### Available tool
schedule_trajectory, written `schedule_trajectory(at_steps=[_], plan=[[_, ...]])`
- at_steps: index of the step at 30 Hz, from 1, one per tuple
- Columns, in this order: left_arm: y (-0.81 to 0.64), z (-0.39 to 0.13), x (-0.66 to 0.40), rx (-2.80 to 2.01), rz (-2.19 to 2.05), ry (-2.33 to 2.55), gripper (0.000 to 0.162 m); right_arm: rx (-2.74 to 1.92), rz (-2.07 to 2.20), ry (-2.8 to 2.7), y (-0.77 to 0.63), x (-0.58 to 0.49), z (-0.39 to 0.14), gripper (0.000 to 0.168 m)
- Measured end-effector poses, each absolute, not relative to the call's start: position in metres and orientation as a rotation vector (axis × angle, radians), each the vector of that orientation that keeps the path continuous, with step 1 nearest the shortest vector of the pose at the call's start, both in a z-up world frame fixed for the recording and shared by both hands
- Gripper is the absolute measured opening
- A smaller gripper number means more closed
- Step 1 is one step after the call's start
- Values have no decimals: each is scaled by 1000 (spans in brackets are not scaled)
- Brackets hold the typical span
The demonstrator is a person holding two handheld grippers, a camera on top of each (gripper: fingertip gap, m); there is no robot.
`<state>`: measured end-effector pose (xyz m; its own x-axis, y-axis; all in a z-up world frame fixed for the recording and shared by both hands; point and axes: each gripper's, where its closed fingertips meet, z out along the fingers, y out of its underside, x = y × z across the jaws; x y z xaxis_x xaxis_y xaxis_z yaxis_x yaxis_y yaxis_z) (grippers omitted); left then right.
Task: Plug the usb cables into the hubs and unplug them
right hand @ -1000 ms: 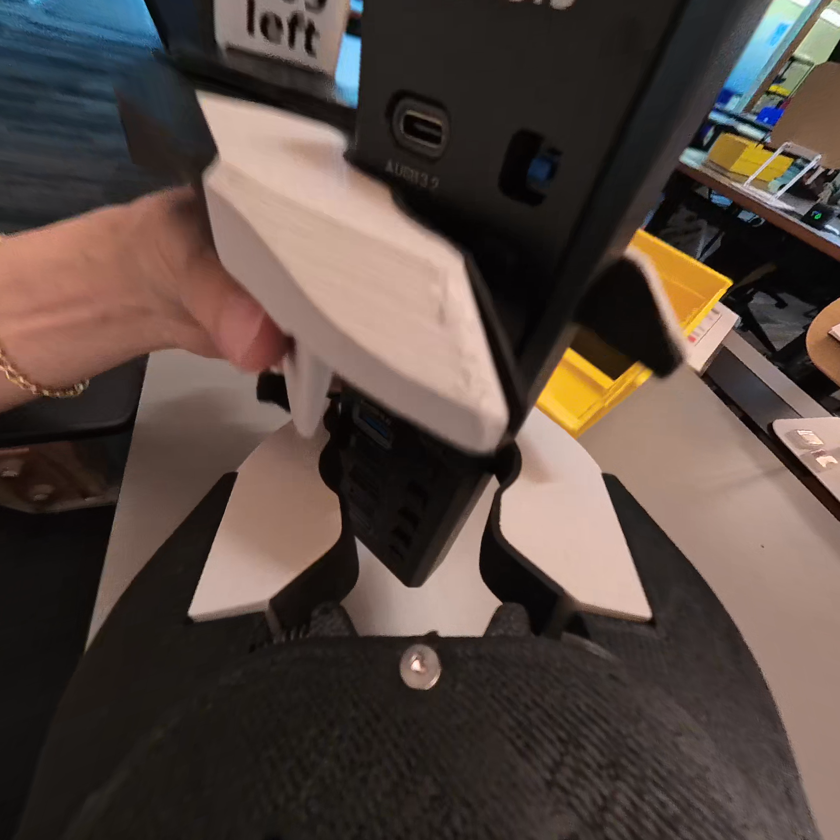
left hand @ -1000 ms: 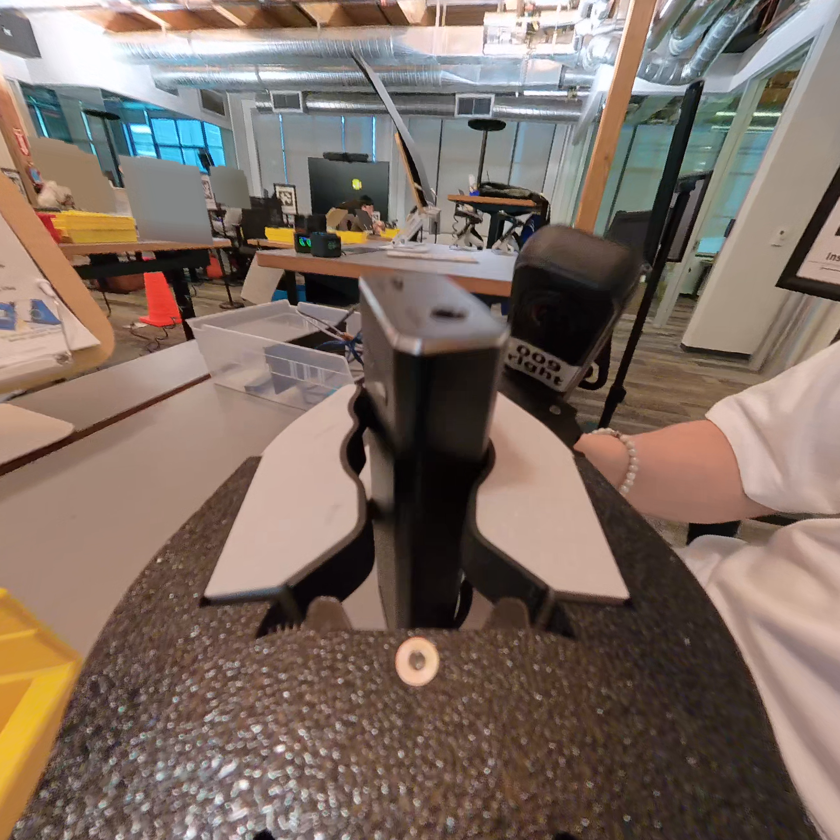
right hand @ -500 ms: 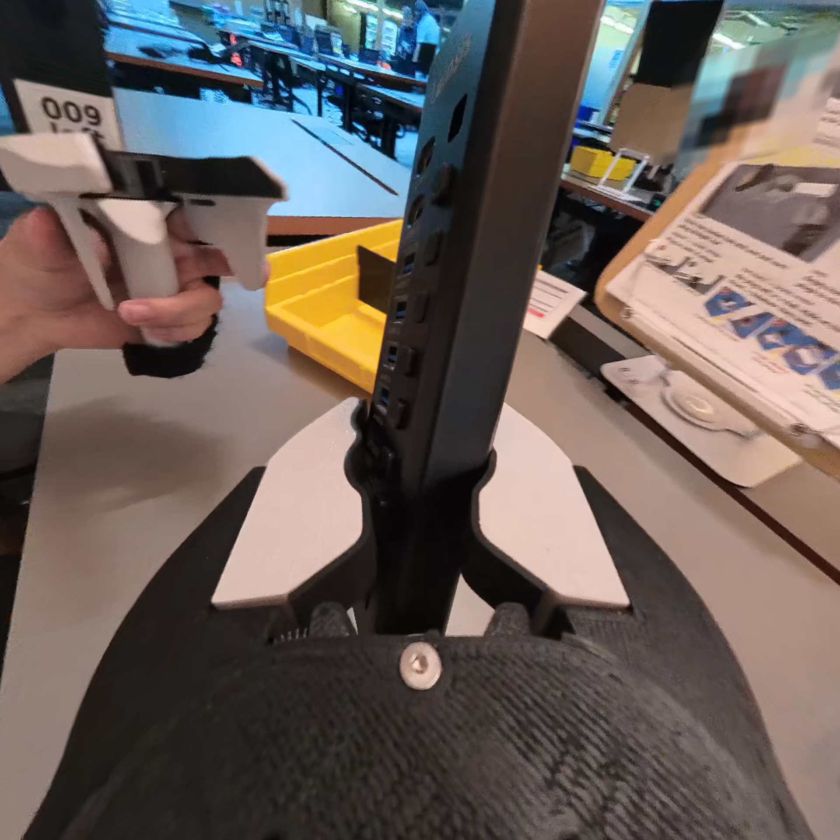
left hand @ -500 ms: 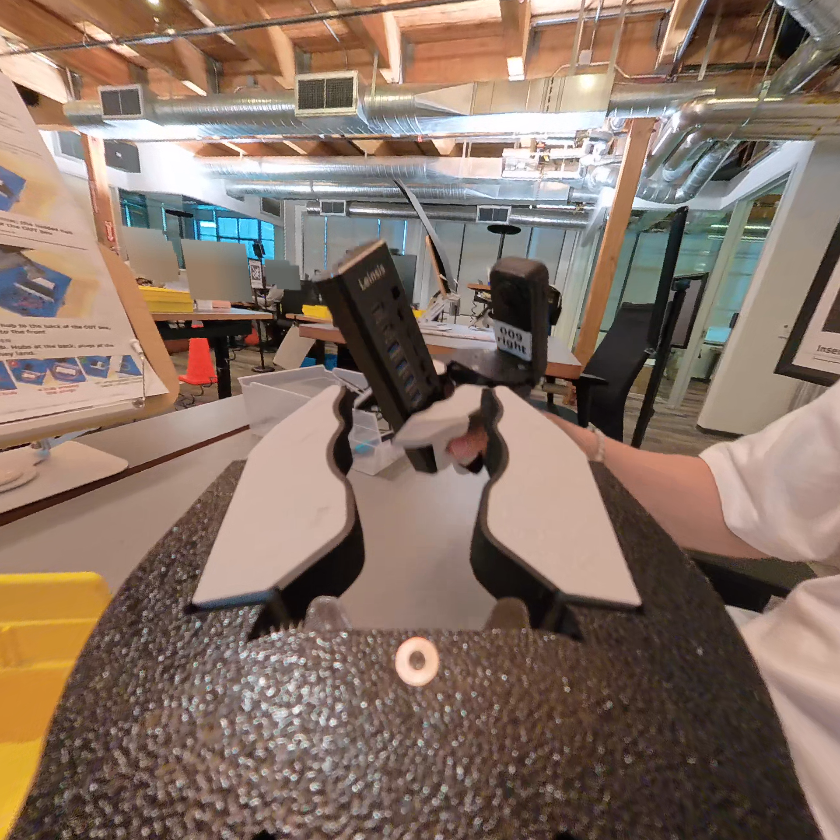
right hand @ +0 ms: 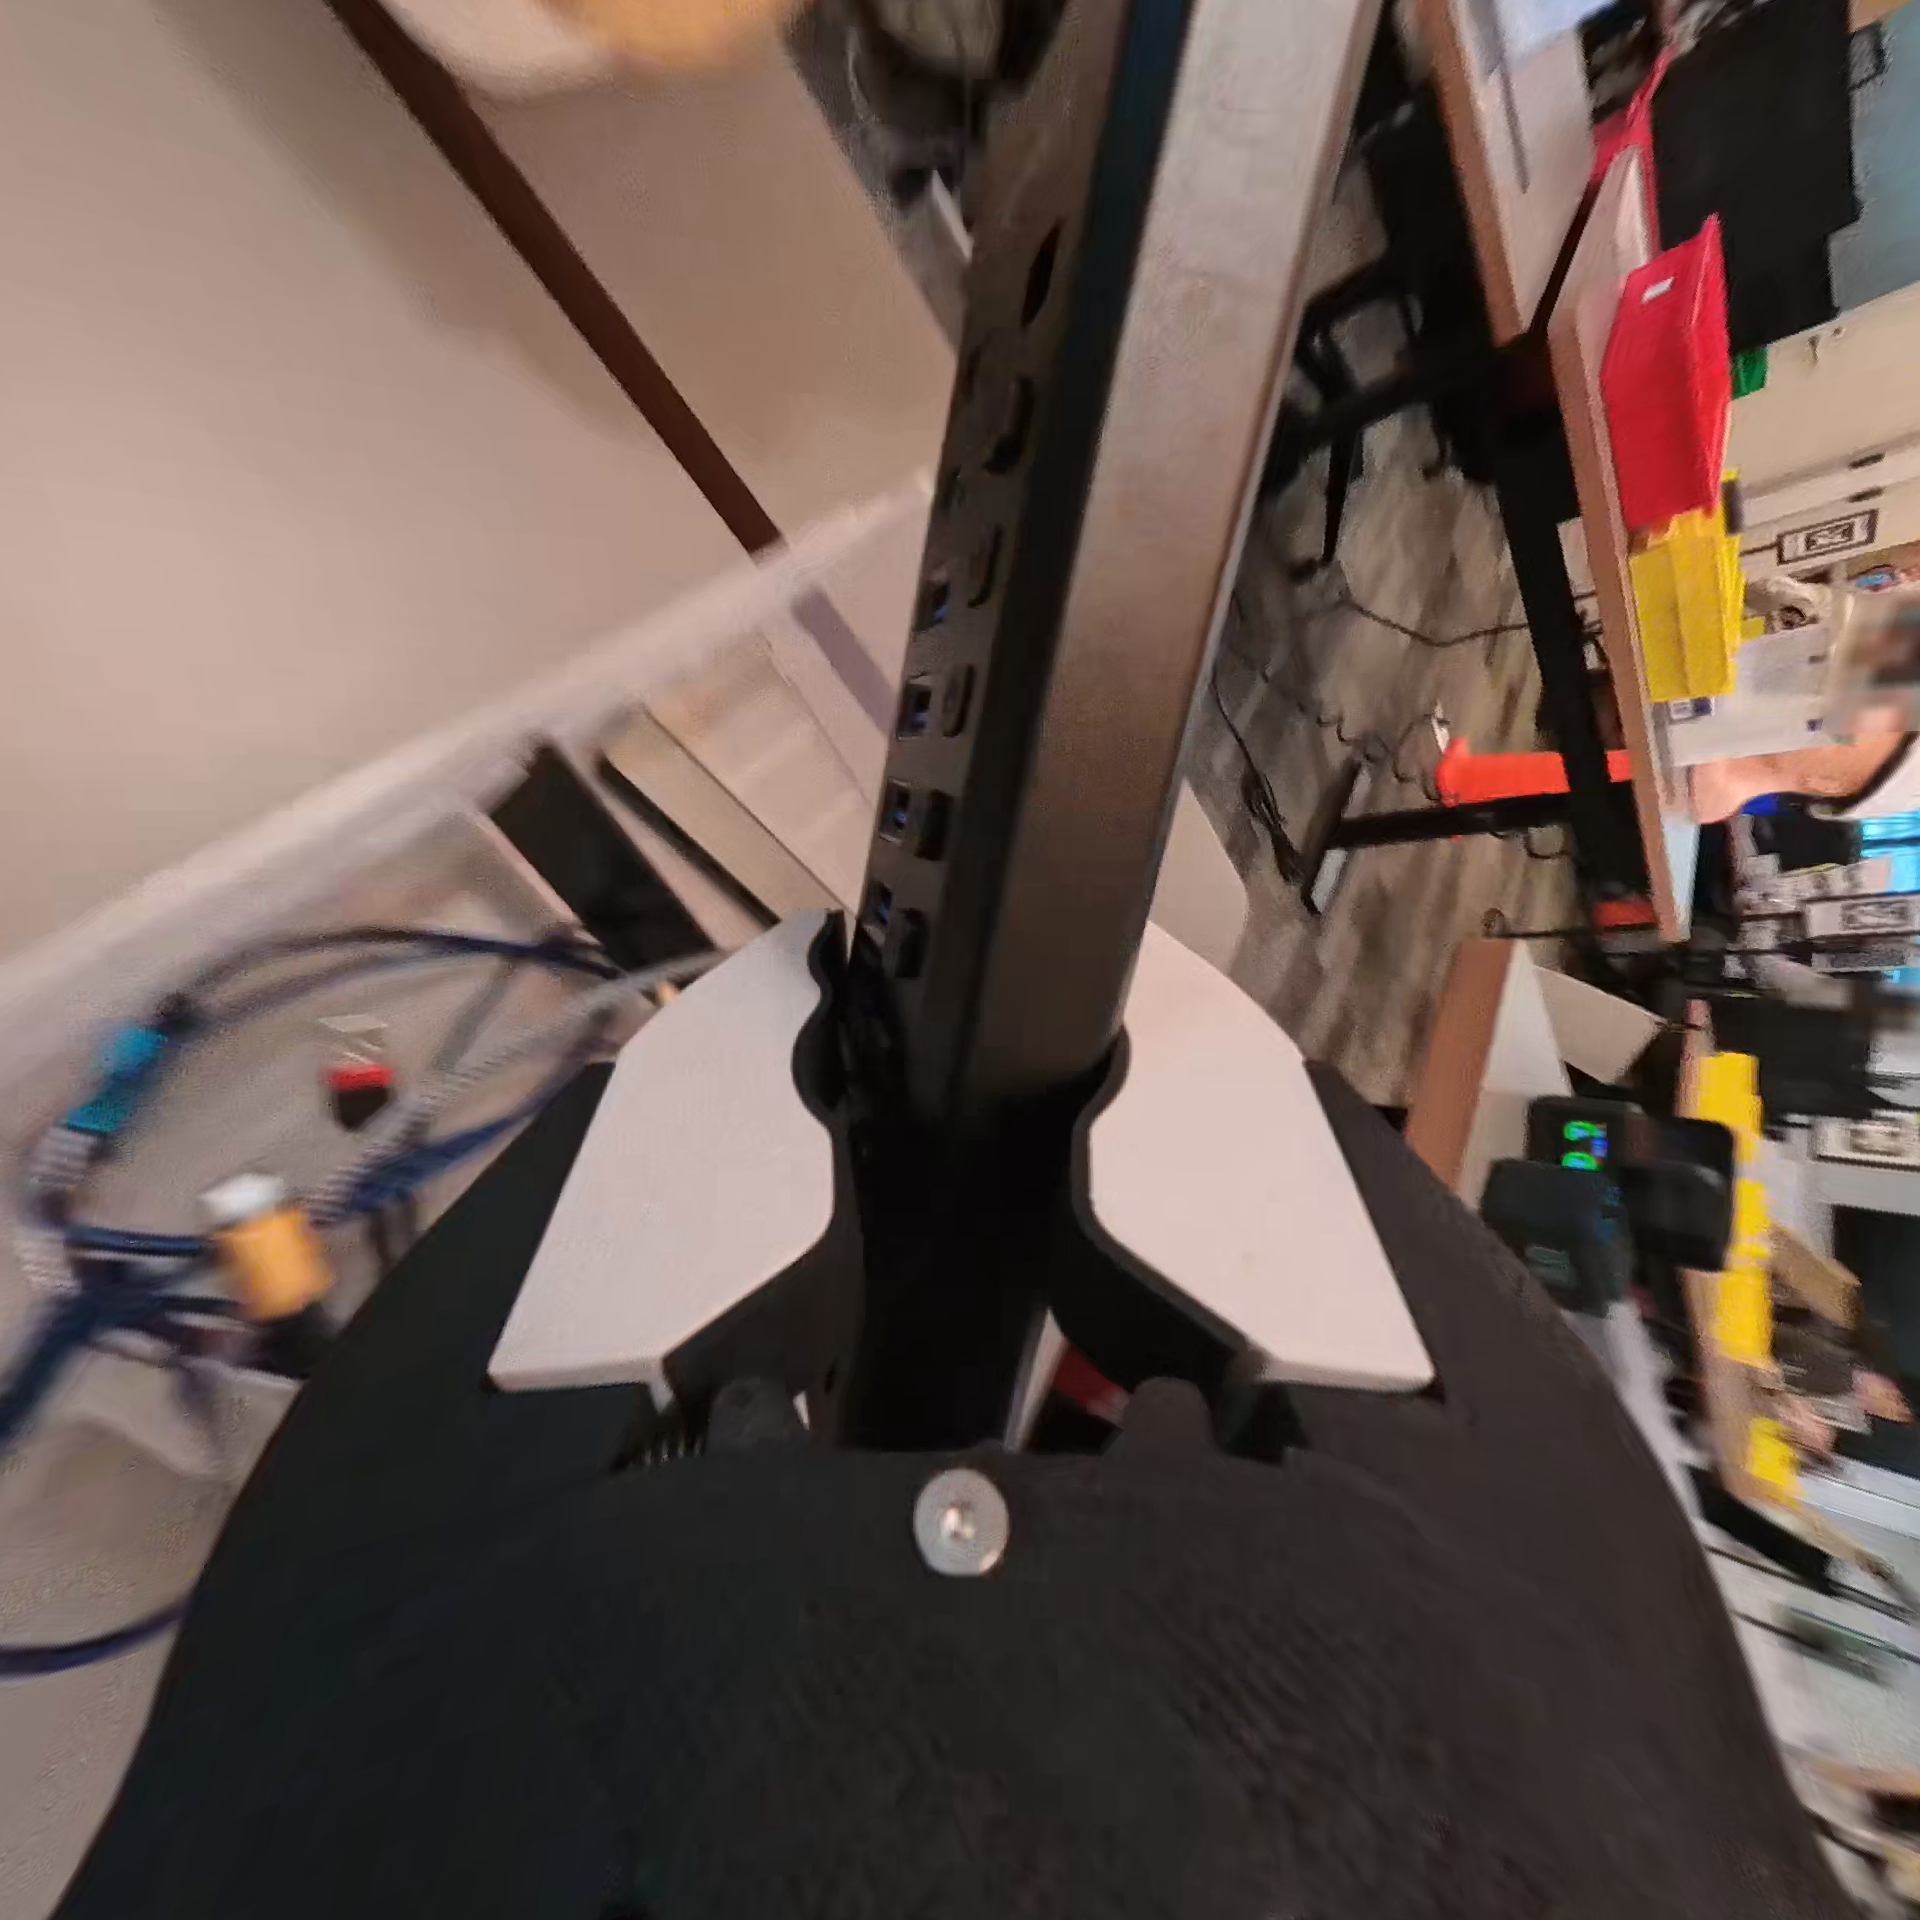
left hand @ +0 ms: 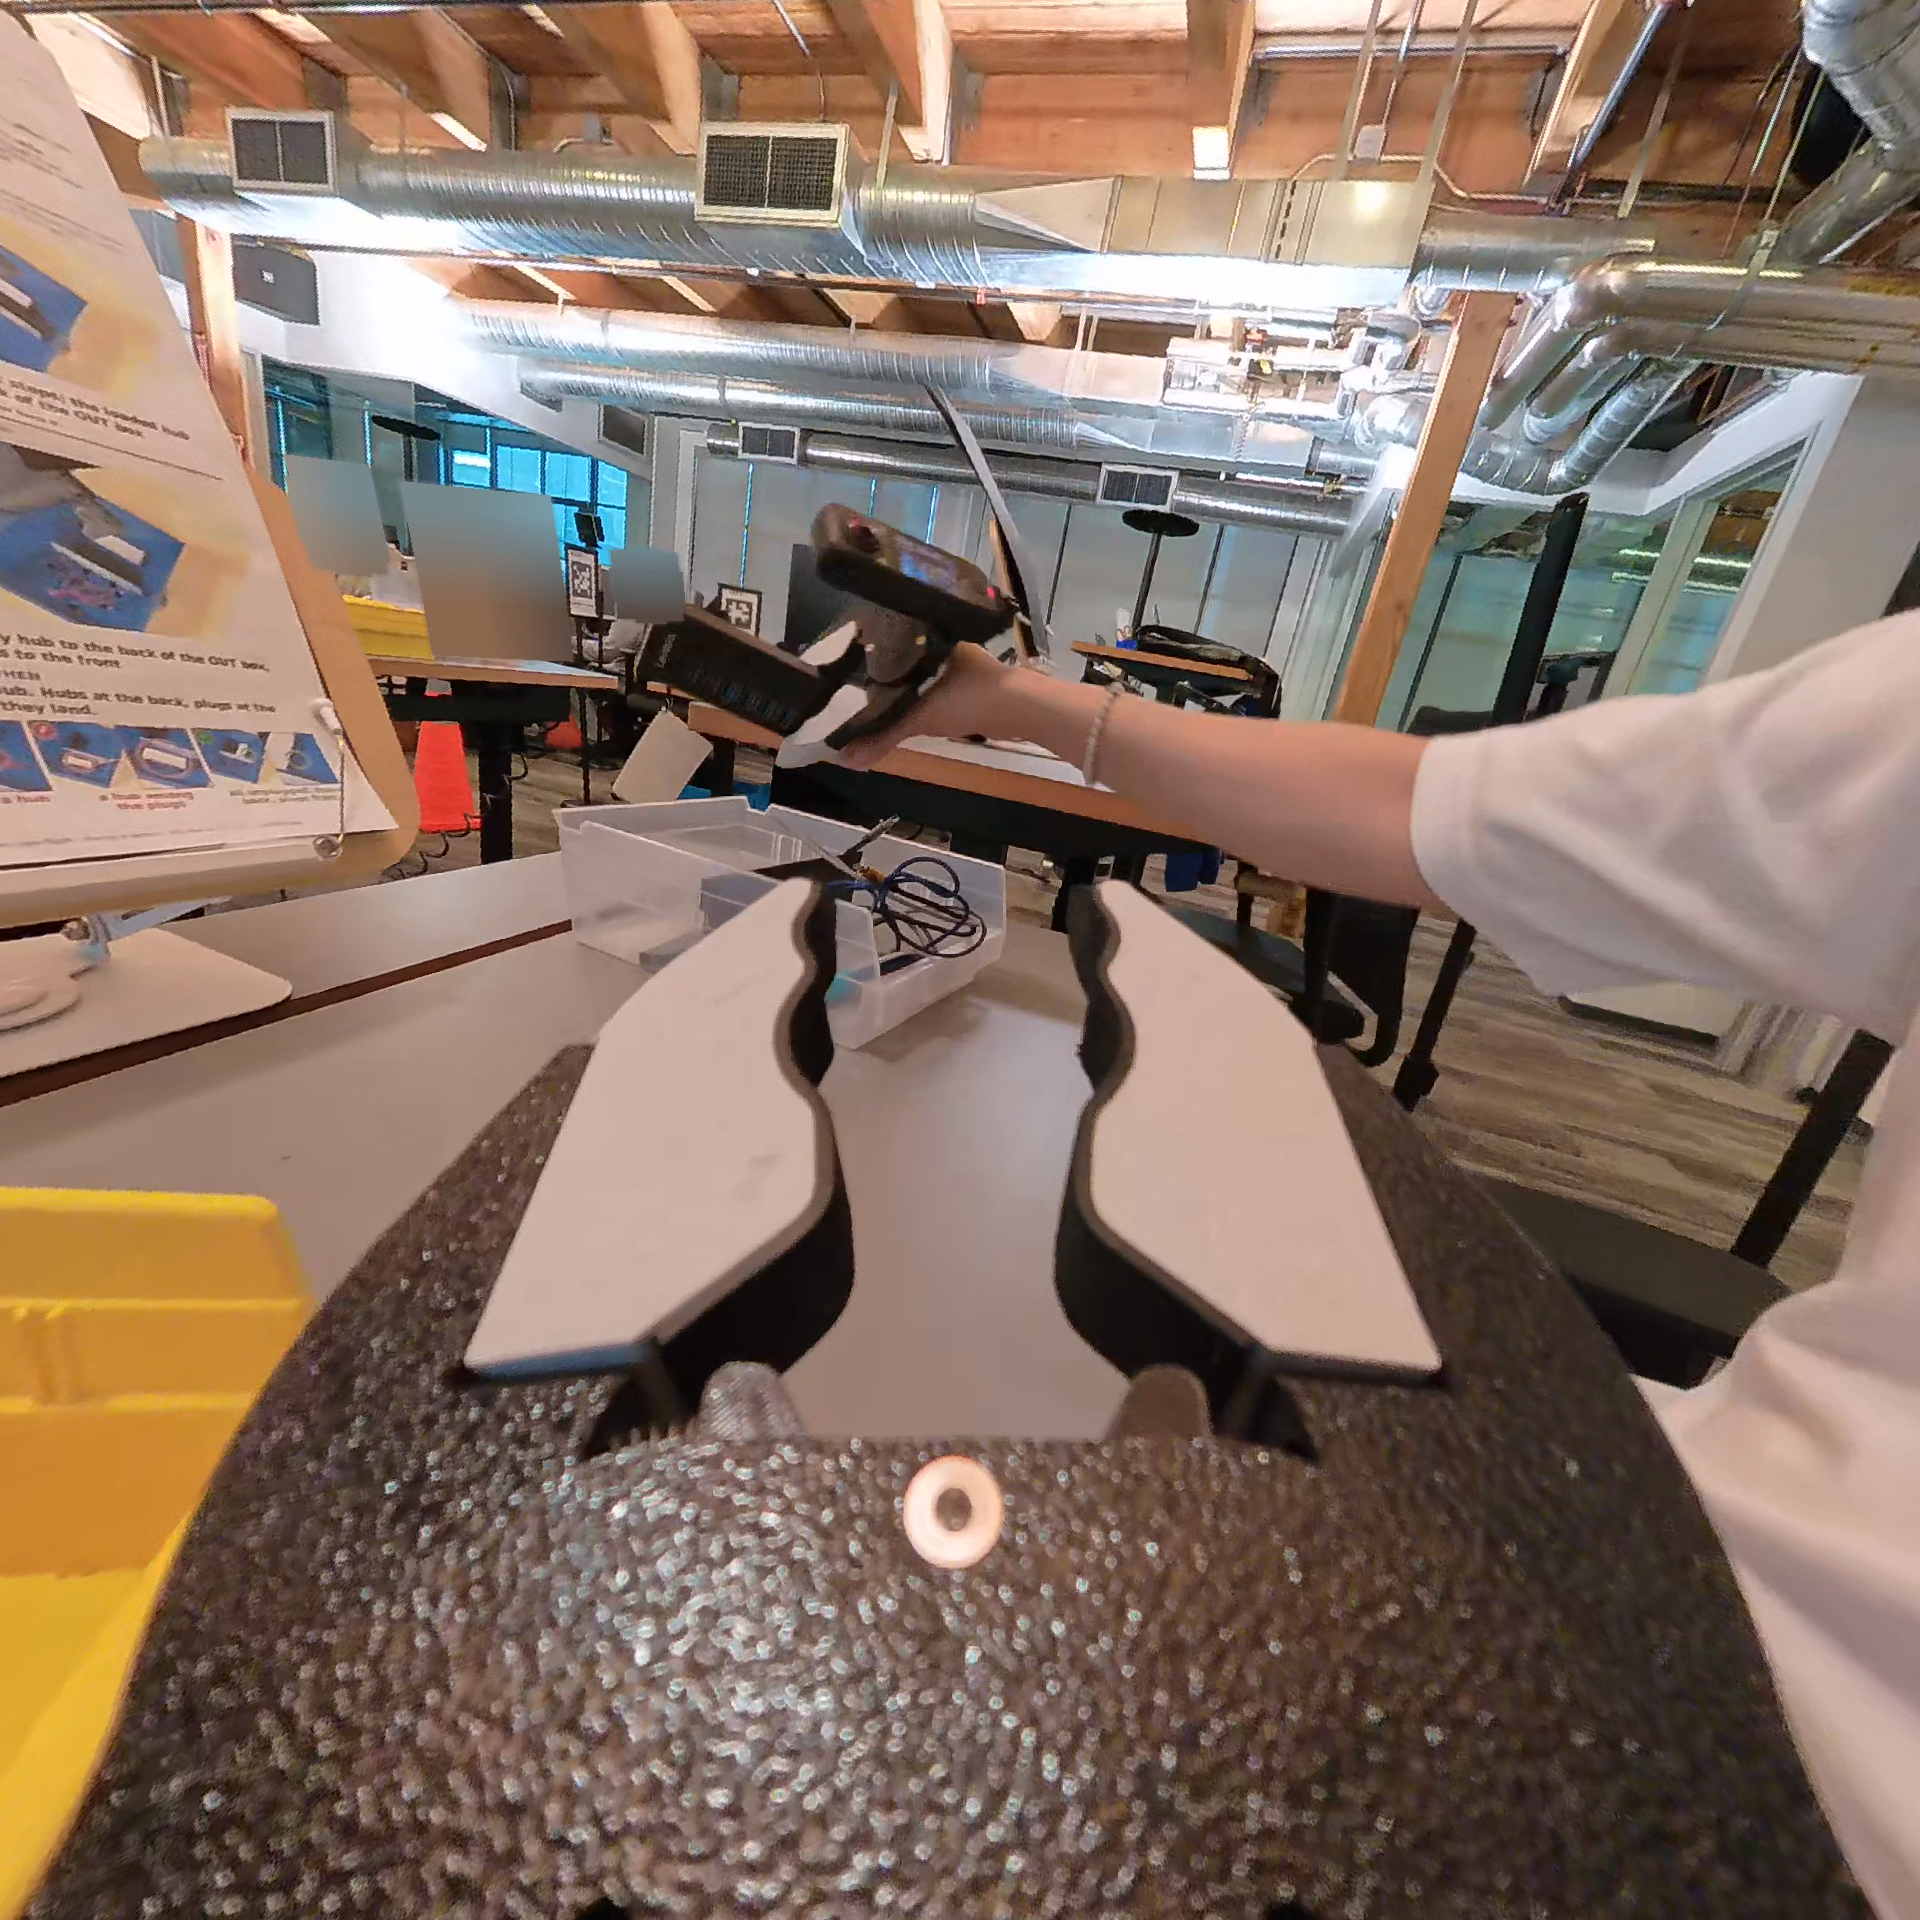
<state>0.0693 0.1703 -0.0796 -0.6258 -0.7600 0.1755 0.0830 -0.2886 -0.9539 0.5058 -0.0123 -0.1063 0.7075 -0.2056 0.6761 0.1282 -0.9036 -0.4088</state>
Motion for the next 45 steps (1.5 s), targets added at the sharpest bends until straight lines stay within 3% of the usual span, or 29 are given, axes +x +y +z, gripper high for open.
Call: schedule_trajectory(at_steps=[6, 14, 19, 26, 34, 39, 45], plan=[[174, -93, 75, -908, -1949, 1428, 42, -2832, -1182, -200, -38, 563, -158, 39], [150, -116, 87, -956, -1983, 1547, 41, -2936, -1155, -338, -46, 585, -200, 42], [119, -134, 97, -960, -1931, 1692, 41, -2763, -1277, -321, -57, 585, -178, 54], [82, -147, 126, -1007, -1878, 1755, 41, -2180, -1178, 77, -73, 511, -78, 46], [94, -153, 184, -1375, -1678, 1509, 46, -1962, -783, 28, -69, 363, -90, 47], [97, -140, 250, -1634, -1536, 1533, 64, -2026, -721, 60, -68, 341, -123, 47], [63, -142, 332, -1713, -1312, 1743, 75, -2022, -843, 105, -87, 344, -109, 47]])
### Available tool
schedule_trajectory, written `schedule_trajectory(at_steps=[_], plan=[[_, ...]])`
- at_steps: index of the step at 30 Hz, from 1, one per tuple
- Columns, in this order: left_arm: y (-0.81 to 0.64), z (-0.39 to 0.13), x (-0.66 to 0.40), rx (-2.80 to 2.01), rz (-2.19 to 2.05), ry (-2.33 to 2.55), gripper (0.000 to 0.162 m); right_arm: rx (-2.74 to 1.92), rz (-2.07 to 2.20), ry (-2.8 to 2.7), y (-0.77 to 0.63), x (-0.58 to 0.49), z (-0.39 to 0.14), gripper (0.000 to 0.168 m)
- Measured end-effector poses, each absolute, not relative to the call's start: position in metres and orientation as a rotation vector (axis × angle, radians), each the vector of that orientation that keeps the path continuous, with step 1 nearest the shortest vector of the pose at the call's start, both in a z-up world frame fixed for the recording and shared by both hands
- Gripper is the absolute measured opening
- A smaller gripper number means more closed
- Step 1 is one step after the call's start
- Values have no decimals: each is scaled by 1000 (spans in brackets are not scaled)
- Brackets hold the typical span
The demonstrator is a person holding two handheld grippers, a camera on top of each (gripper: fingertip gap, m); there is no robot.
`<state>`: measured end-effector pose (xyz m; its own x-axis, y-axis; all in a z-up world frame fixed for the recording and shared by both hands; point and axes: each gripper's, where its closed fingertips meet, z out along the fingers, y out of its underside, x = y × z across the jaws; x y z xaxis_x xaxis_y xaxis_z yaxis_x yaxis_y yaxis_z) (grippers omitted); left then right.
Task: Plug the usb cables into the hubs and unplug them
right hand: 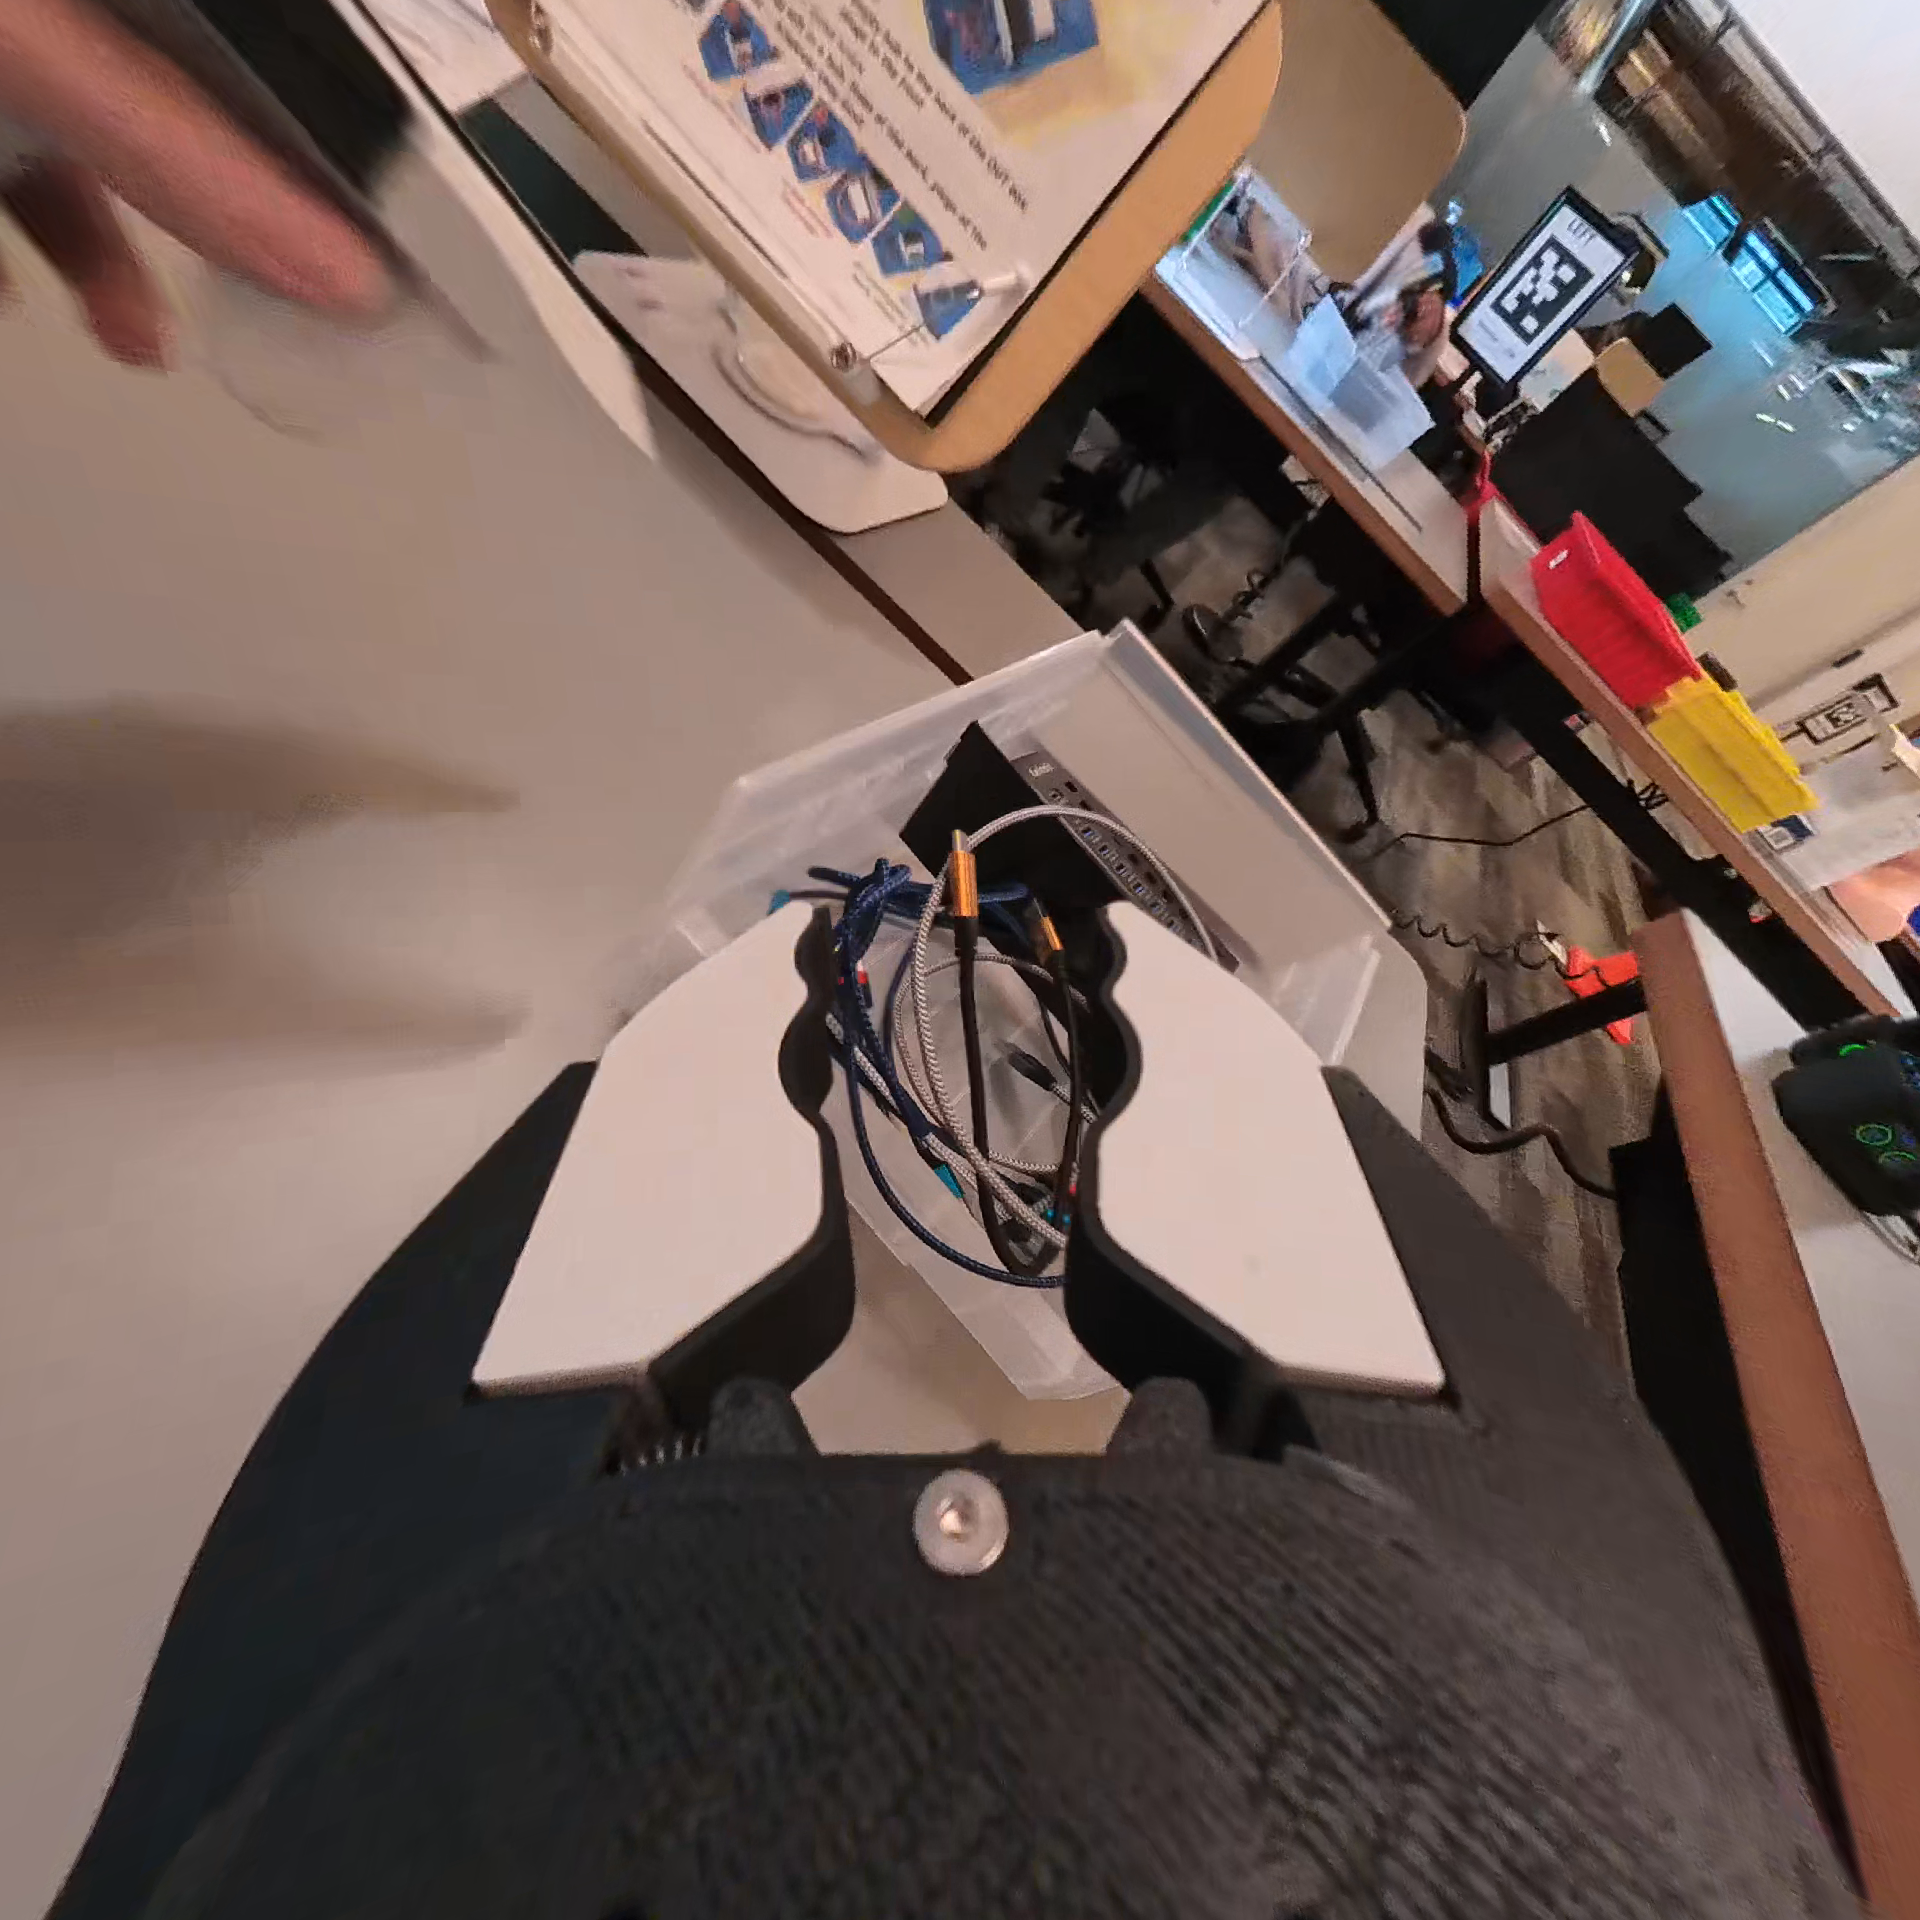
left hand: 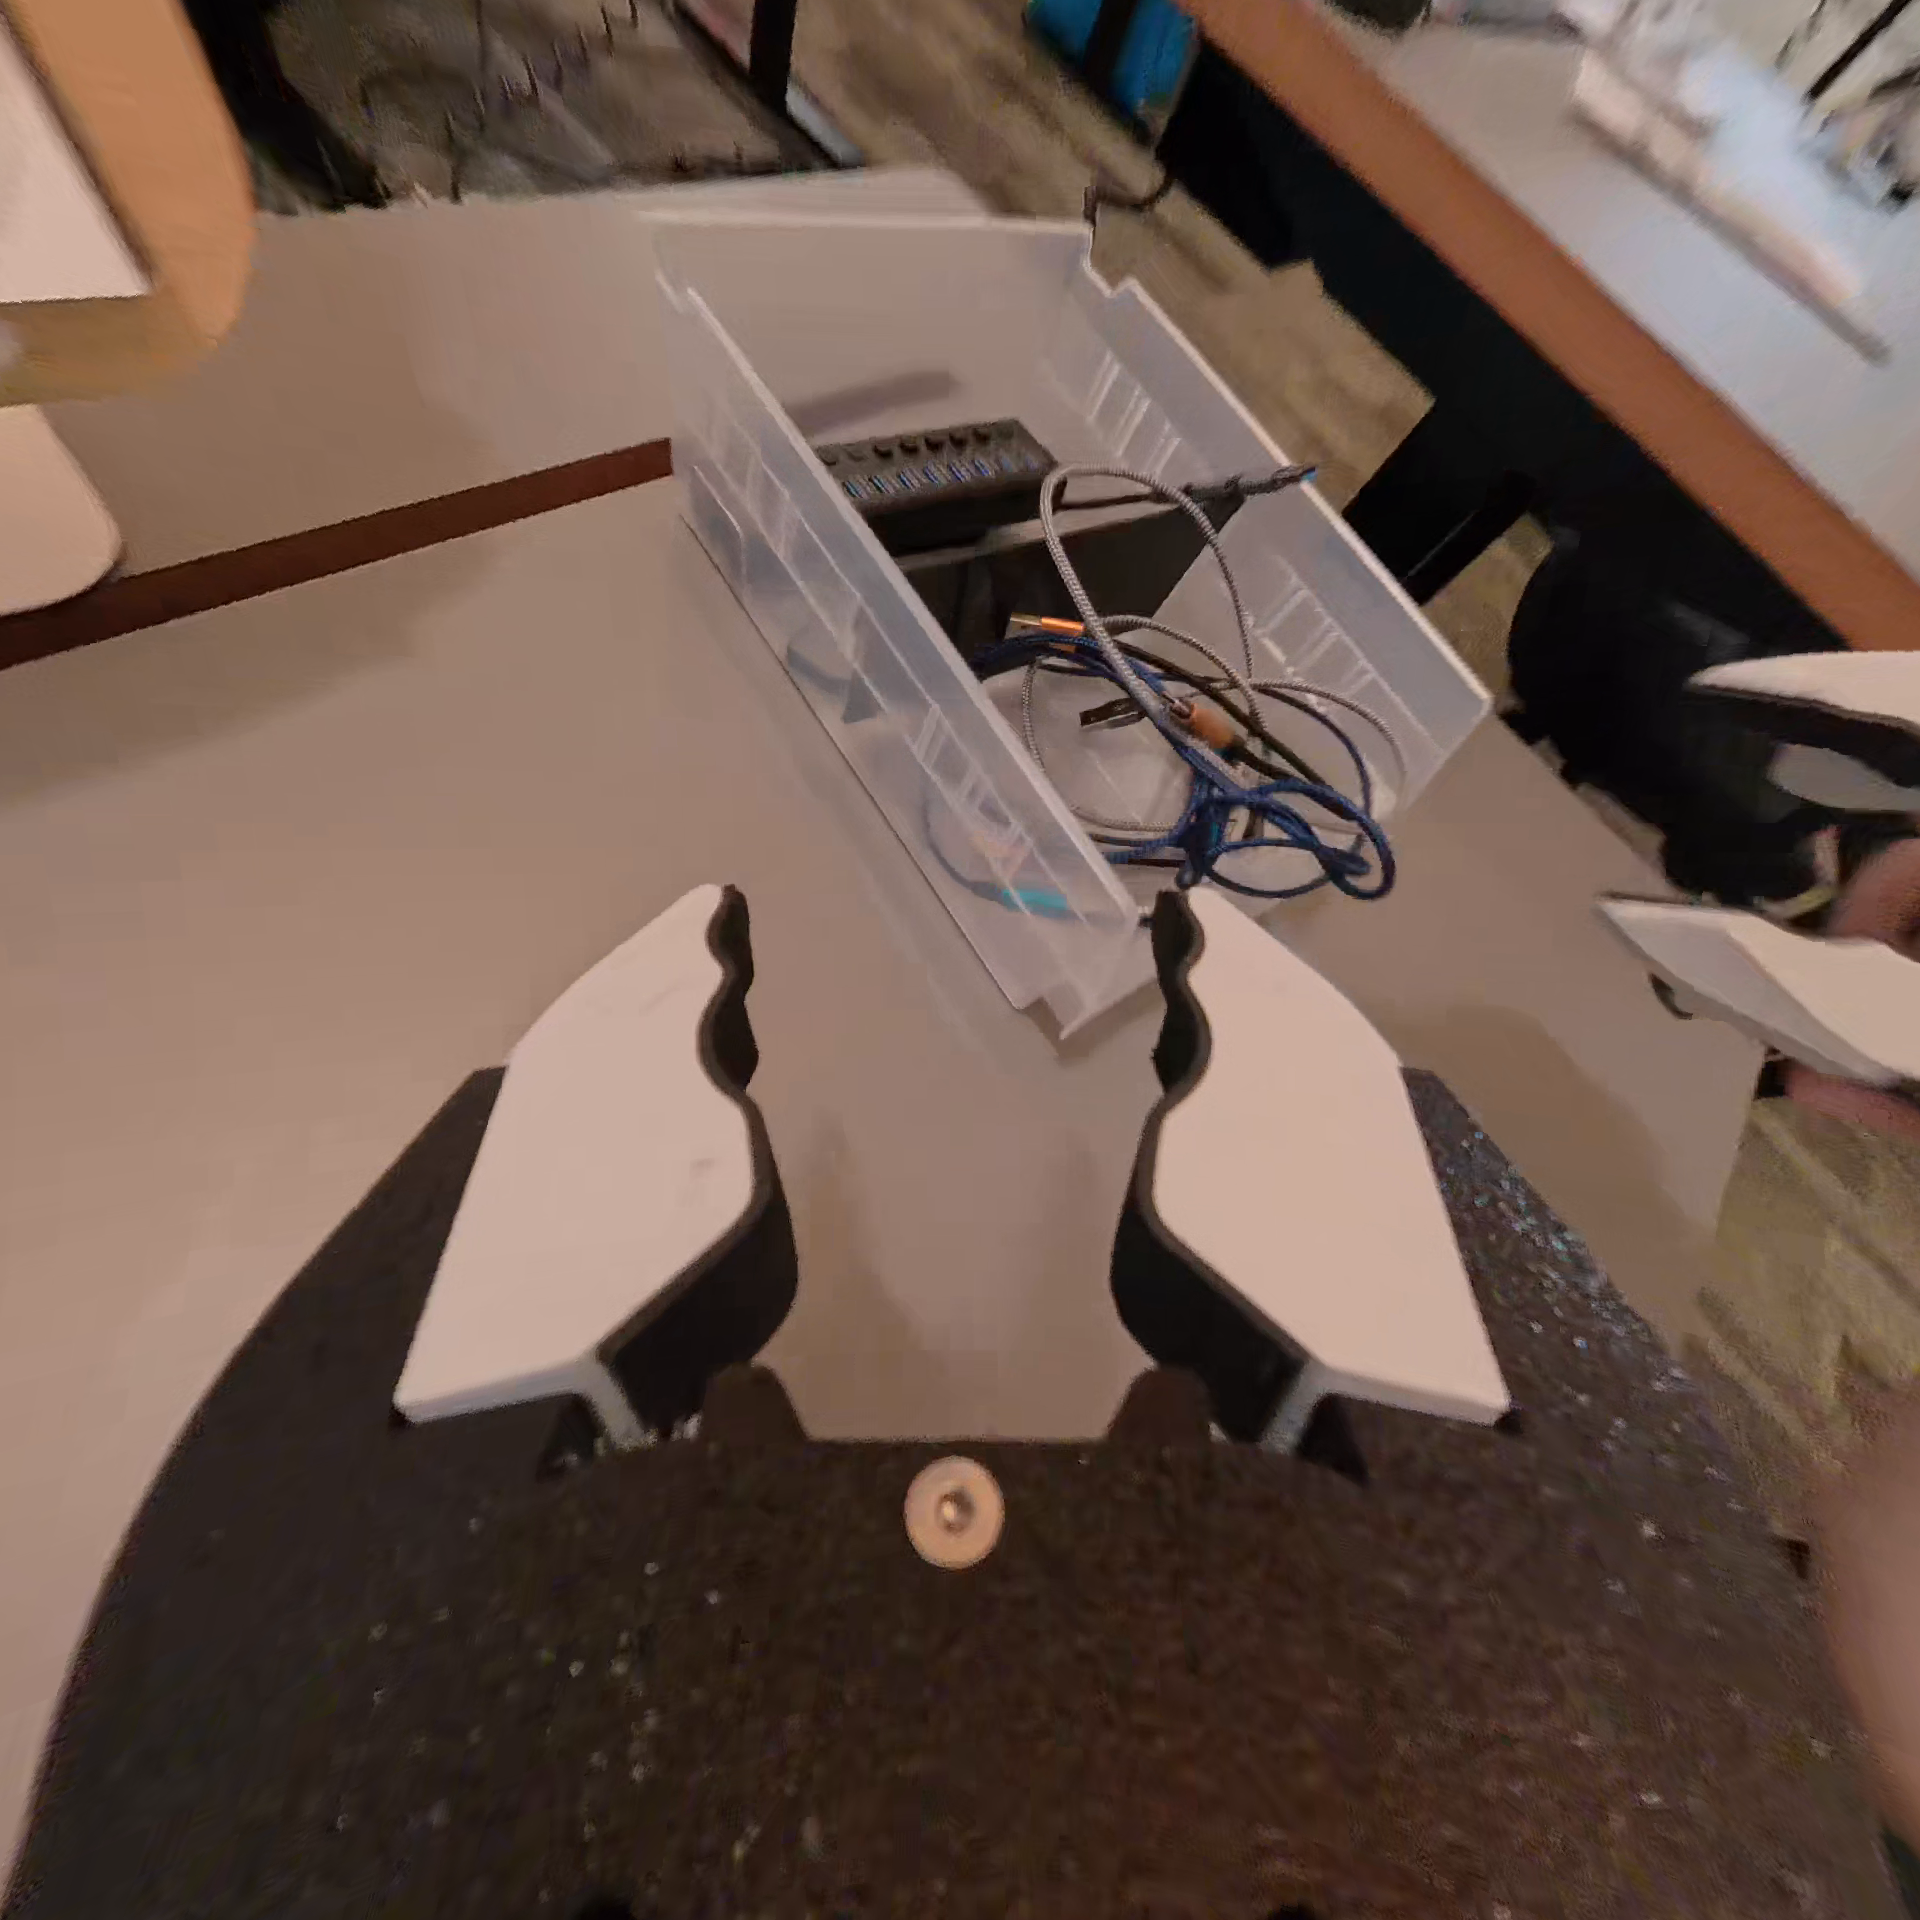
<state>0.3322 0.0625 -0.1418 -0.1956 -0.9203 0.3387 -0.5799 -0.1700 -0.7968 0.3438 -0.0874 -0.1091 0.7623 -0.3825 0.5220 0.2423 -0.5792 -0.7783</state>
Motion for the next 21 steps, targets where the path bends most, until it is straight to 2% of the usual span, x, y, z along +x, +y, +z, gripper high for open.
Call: schedule_trajectory(at_steps=[6, 12, 13, 15, 21], plan=[[19, -177, 406, -1828, -1098, 1931, 75, -2002, -934, 165, -106, 356, -99, 47], [11, -245, 435, -1860, -707, 2104, 71, -1998, -913, 159, -109, 357, -102, 47], [8, -254, 433, -1844, -680, 2164, 46, -1999, -911, 152, -109, 357, -102, 47], [20, -264, 431, -1815, -580, 2159, 30, -2008, -906, 134, -106, 355, -104, 47], [47, -263, 361, -1719, -655, 2281, 27, -2044, -955, 54, -102, 347, -105, 47]])
